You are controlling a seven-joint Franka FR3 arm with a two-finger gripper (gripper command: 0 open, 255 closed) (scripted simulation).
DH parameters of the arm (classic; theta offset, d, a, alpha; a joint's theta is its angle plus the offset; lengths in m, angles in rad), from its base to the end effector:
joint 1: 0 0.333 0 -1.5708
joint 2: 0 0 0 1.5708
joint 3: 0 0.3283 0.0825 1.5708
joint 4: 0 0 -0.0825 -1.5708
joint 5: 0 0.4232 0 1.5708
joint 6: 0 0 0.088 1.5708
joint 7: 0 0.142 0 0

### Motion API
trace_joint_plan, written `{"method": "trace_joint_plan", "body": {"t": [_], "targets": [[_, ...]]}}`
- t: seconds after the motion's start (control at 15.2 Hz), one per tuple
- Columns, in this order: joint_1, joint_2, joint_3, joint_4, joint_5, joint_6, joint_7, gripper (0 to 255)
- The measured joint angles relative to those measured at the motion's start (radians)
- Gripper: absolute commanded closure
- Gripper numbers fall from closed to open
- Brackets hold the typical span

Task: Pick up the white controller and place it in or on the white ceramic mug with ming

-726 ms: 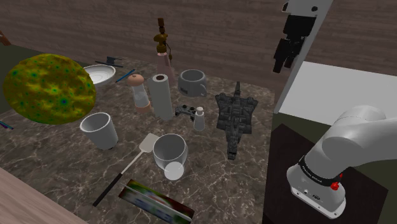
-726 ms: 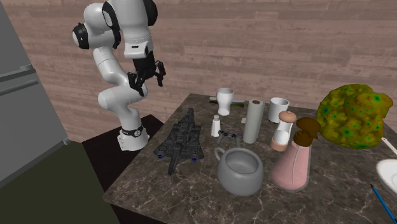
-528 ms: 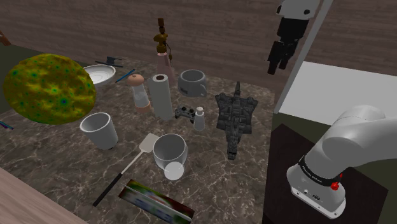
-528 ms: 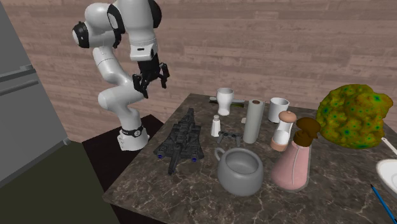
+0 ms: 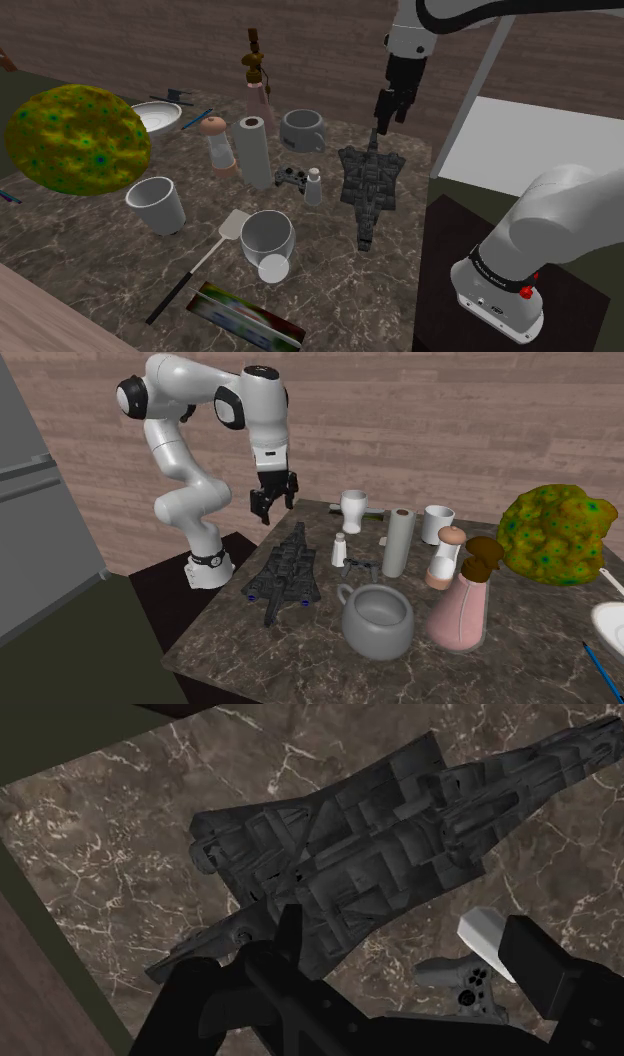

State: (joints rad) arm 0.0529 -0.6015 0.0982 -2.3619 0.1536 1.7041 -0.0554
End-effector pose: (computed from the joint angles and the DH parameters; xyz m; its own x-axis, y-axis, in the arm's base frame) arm 0.3865 0.0816 0.5041 0.9849 0.1645 -0.0535 0.1588 -0.9824 -0.0982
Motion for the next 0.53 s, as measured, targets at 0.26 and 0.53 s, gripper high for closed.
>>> {"method": "trace_joint_plan", "body": {"t": [0.26,0.53], "targets": [[0.021,0.118,0.055,0.036,0.0,0.092,0.024,0],[0.038,0.252,0.111,0.078,-0.015,0.192,0.054,0]]}}
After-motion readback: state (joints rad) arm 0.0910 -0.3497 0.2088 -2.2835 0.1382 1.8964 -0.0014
